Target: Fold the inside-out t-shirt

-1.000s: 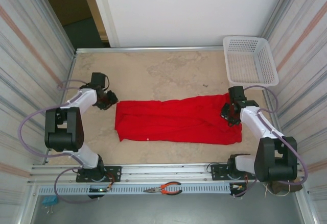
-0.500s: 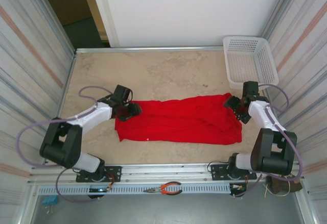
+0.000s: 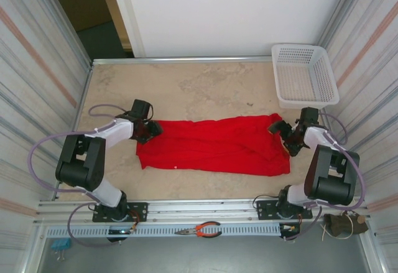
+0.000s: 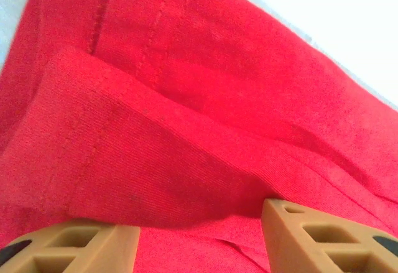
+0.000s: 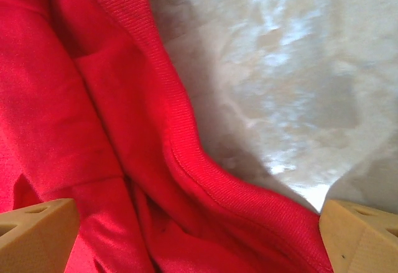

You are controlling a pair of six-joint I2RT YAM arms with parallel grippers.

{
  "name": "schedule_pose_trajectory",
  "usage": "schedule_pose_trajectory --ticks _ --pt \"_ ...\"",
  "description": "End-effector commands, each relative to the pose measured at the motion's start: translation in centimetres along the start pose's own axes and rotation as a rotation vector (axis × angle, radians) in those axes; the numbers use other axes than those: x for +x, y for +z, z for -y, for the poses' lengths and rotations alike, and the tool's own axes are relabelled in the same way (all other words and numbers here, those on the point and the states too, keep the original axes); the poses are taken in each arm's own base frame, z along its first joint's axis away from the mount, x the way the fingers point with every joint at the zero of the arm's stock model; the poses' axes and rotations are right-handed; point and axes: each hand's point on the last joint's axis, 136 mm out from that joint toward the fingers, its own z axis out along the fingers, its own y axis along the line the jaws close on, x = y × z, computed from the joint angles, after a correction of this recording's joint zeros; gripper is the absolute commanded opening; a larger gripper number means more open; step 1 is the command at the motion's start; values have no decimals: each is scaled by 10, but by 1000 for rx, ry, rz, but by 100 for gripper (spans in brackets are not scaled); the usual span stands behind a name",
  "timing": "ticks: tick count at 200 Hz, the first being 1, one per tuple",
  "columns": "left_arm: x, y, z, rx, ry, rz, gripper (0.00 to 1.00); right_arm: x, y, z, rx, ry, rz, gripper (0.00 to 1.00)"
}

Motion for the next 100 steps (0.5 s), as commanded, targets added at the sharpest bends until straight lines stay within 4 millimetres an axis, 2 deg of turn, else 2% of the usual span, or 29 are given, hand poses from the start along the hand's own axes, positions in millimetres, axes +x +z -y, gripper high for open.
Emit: schedule_pose_trajectory --ticks 1,41,65,86,93,95,100 --pt "-14 -1 -3 -11 18 19 54 23 6 -9 -70 -13 -70 97" --pt "-23 0 -6 2 -1 21 54 42 18 -20 -60 -93 -96 96" --pt "-24 -1 -6 9 -1 19 54 43 21 -23 0 -154 -74 94" --pt "-24 -4 -3 24 0 22 53 42 27 -18 49 -157 -65 80" --pt "-25 -8 -1 33 5 27 53 42 29 -15 61 -153 -66 70" --pt "-26 -9 0 34 6 29 53 42 30 -15 65 -151 -66 63" --pt "-28 -13 2 39 12 38 53 43 32 -13 71 -148 -69 55"
